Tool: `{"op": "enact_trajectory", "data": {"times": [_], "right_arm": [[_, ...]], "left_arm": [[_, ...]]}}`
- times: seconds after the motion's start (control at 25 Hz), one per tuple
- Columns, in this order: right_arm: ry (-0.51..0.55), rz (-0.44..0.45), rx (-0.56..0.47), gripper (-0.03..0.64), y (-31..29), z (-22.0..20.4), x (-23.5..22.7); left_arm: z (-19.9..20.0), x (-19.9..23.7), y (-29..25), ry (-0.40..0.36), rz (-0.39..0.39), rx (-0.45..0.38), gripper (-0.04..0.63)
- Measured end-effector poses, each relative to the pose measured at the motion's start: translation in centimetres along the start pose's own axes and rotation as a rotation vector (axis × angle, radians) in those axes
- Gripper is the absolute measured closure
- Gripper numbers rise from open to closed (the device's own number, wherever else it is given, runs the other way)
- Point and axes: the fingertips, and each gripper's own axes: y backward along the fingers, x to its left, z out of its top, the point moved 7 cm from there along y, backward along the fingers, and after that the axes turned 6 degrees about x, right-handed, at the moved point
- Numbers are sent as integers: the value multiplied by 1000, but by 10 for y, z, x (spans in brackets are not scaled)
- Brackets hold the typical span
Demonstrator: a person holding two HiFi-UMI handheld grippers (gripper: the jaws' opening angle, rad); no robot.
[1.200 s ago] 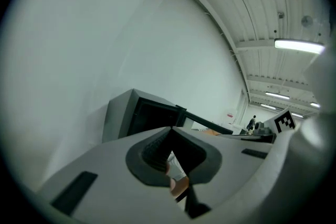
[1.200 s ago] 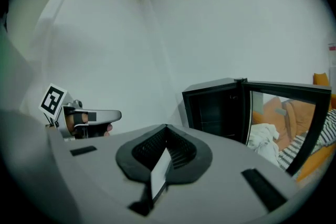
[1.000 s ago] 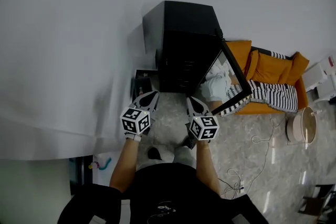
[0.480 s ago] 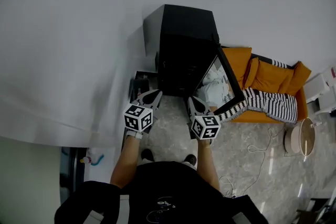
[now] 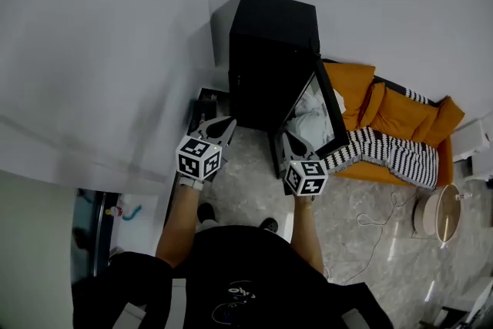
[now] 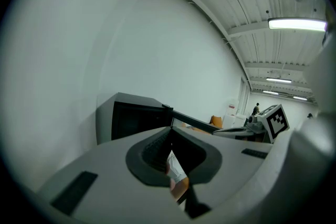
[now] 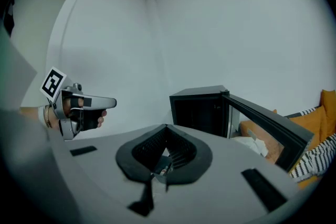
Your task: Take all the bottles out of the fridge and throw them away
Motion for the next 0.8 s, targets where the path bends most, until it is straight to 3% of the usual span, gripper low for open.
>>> {"op": "enact_trajectory", "data": {"times": [0.32,0.8], "right_arm": [[-21,27,25,609,7,-18,-24],[-18,32,15,609,12,-13,-31]], "left_arm": [[-14,-12,-8,-21,47,38,594],[-14,-16,-8,-15,68,15,594]]}}
